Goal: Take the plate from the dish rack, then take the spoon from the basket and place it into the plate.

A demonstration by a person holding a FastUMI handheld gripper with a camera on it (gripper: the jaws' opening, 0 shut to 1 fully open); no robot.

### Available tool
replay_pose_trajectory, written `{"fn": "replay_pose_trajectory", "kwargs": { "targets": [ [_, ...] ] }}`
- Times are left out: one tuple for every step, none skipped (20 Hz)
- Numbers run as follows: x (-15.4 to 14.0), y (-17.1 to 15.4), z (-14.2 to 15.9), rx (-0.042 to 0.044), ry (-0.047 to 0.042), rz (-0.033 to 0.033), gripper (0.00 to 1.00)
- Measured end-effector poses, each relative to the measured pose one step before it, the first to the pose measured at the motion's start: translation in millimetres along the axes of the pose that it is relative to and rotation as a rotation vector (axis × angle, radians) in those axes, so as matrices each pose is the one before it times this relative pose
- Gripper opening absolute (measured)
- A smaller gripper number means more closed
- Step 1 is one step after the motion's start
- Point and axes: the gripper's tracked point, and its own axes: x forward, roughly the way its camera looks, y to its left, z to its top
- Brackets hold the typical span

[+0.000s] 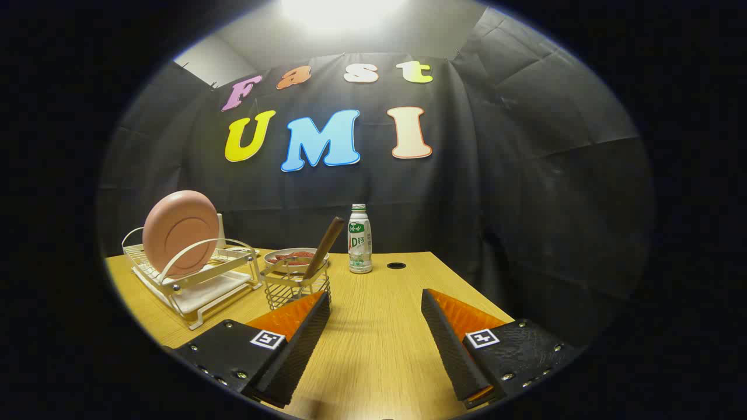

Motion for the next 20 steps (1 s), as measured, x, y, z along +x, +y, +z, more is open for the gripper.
{"fn": "replay_pose_trajectory", "kwargs": {
  "targets": [
    [11.15,-4.16,4.36,0.00404,-0.00899,-0.01387,0.97],
    [9.09,-5.2,5.98,0.00814,-0.01635,-0.01727,0.97],
    [7.94,-5.98,8.44,-0.00249,-0.01978,-0.02101,0.97],
    [5.73,-10.31,6.92,-0.01906,-0.01259,-0.03469,0.97],
    [2.44,-10.62,8.16,-0.02114,-0.01701,-0.02934,0.97],
    [-0.93,-11.72,12.01,-0.01547,-0.01642,-0.0277,0.97],
    [-1.67,-10.89,10.24,-0.00784,-0.00933,-0.02057,0.97],
    [-3.94,-10.69,9.0,-0.0063,0.00084,-0.01707,0.97],
    [-6.01,-10.05,6.74,-0.00659,0.00756,-0.01614,0.97],
    [-8.08,-8.89,7.95,-0.00829,0.00881,-0.01251,0.97],
    [-9.27,-7.83,8.8,-0.01085,0.00594,-0.01228,0.97],
    [-10.41,-5.56,11.01,-0.00879,0.00018,-0.00847,0.97],
    [-10.85,-3.7,10.57,-0.00778,0.0006,-0.00656,0.97],
    [-10.46,-0.69,10.56,-0.0047,0.00368,-0.00368,0.97],
    [-10.78,1.48,9.66,-0.00038,0.00561,-0.00141,0.97],
    [-10.67,4.06,10.99,0.00376,0.00088,0.00238,0.97],
    [-10.04,5.56,11.45,0.00797,-0.00476,0.00502,0.97],
    [-8.89,8.13,10.91,0.01029,-0.00406,0.00666,0.97],
    [-7.15,9.85,7.19,0.01236,0.00074,0.00987,0.97],
    [-7.23,11.67,8.39,0.01256,0.00065,0.01502,0.97]
  ]
}}
